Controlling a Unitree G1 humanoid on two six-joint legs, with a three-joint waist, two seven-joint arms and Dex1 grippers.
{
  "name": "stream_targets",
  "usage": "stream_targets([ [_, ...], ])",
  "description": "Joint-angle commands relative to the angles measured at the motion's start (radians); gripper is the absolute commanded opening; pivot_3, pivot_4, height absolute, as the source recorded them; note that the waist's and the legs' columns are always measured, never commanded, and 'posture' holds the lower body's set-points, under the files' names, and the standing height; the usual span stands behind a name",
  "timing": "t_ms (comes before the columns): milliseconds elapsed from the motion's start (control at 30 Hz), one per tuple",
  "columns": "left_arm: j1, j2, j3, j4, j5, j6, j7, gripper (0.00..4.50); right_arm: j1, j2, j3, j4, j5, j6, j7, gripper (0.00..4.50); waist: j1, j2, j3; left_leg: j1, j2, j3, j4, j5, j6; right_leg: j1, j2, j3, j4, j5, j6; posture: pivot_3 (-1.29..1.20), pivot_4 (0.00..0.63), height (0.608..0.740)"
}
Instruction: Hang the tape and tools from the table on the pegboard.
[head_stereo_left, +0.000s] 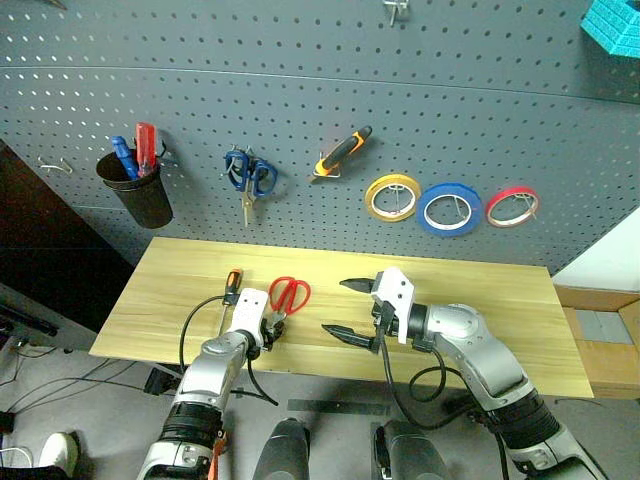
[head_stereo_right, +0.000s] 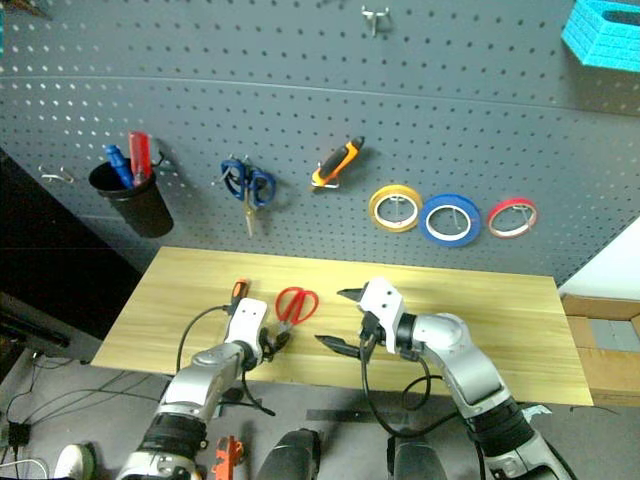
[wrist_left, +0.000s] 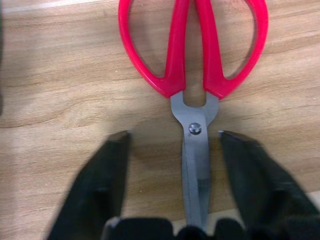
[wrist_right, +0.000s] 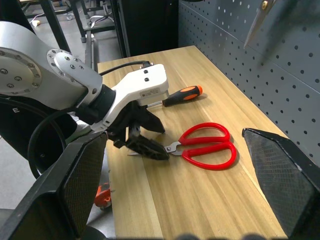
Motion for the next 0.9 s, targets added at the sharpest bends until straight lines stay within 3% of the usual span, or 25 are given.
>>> stream_targets([
  [33, 0.017, -0.005, -0.003, 0.011, -0.011, 0.023, -0.024, 1.47, -0.019, 0.006, -0.017, -0.040, 0.018, -0.005, -0.001, 4.50, 0.000, 0.000, 0.000, 0.000, 0.000, 0.000, 0.000, 0.000, 0.000, 0.000, 0.000, 0.000, 0.000, 0.000, 0.000, 0.15, 0.213, 0.740],
  [167, 0.021, -0.006, -0.001, 0.008, -0.008, 0.022, -0.028, 0.26, -0.024, 0.006, -0.018, -0.033, 0.014, -0.010, -0.002, 4.50, 0.000, 0.000, 0.000, 0.000, 0.000, 0.000, 0.000, 0.000, 0.000, 0.000, 0.000, 0.000, 0.000, 0.000, 0.000, 0.15, 0.208, 0.740],
  [433, 0.048, -0.007, 0.015, -0.046, 0.002, -0.030, -0.006, 0.26, -0.029, 0.003, -0.028, -0.032, 0.016, -0.020, 0.000, 4.50, 0.000, 0.000, 0.000, 0.000, 0.000, 0.000, -0.001, 0.000, 0.000, 0.000, 0.000, 0.000, -0.001, 0.000, 0.001, 0.15, 0.189, 0.740],
  [633, 0.182, -0.042, 0.088, -0.326, -0.037, -0.144, 0.037, 0.26, -0.007, 0.023, -0.100, -0.098, 0.063, -0.013, -0.045, 4.50, 0.002, 0.000, 0.000, -0.003, 0.000, -0.001, -0.001, -0.001, -0.002, -0.001, -0.001, -0.001, -0.003, 0.002, -0.004, 0.17, 0.157, 0.740],
  [767, 0.291, -0.014, 0.062, -0.499, 0.015, -0.252, 0.039, 0.26, 0.033, 0.042, -0.155, -0.158, 0.129, -0.010, -0.067, 4.50, 0.003, 0.000, -0.001, -0.006, 0.001, -0.004, -0.002, -0.002, -0.004, -0.002, -0.002, -0.003, -0.005, 0.002, -0.004, 0.18, 0.135, 0.740],
  [900, 0.376, -0.050, 0.081, -0.681, 0.056, -0.368, 0.121, 0.26, 0.075, 0.043, -0.233, -0.270, 0.298, 0.065, -0.057, 4.50, 0.009, -0.001, -0.003, -0.009, 0.000, -0.005, -0.002, -0.002, -0.004, -0.001, -0.002, -0.005, -0.011, 0.003, -0.004, 0.20, 0.106, 0.740],
])
